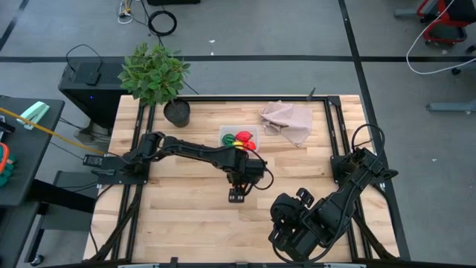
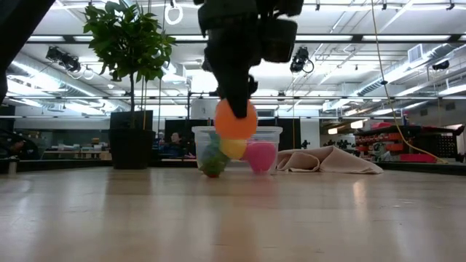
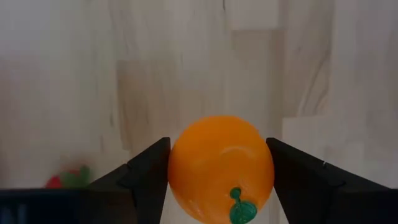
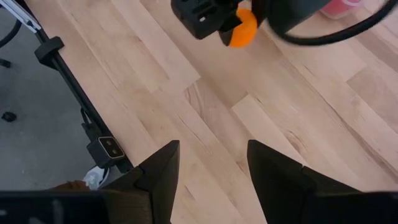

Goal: Pick and placing Produce into tupperware
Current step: Put the orange into the transparent container

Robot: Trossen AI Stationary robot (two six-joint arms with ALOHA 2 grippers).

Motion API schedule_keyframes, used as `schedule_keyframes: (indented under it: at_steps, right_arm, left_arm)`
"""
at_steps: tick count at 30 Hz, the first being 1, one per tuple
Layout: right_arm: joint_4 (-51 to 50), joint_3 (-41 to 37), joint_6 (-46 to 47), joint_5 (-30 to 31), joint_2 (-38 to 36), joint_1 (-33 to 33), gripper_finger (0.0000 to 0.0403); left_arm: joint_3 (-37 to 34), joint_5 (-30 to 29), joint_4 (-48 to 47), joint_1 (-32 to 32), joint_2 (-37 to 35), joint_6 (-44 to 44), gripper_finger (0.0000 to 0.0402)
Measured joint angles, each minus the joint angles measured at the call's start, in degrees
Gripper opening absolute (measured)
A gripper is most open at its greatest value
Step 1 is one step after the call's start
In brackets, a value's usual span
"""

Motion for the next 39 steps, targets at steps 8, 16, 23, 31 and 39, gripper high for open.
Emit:
schedule_keyframes:
  at_steps: [8, 16, 23, 31, 39]
  right_arm:
    - [0.02, -0.01, 0.15, -0.01, 0.00, 0.04, 0.0195]
    - [0.07, -0.01, 0.17, -0.02, 0.00, 0.04, 0.0195]
    - [0.11, -0.01, 0.60, -0.10, 0.00, 0.02, 0.0195]
    - [0.66, -0.01, 0.85, -0.70, 0.00, 0.02, 0.0195]
    - [0.66, -0.01, 1.53, -0.70, 0.00, 0.00, 0.0195]
  left_arm:
    - [9.70, -2.37, -9.45, 3.06, 0.00, 4.49, 0.0257]
    - [15.72, -3.58, -15.69, 9.45, -0.04, 8.29, 0.0261]
    - [17.01, -3.60, -17.24, 15.14, -0.02, 10.67, 0.0252]
    - [17.01, -3.58, -17.32, 20.82, -0.02, 13.65, 0.0262]
    - [16.97, -3.58, -16.60, 25.76, -0.02, 15.73, 0.0260]
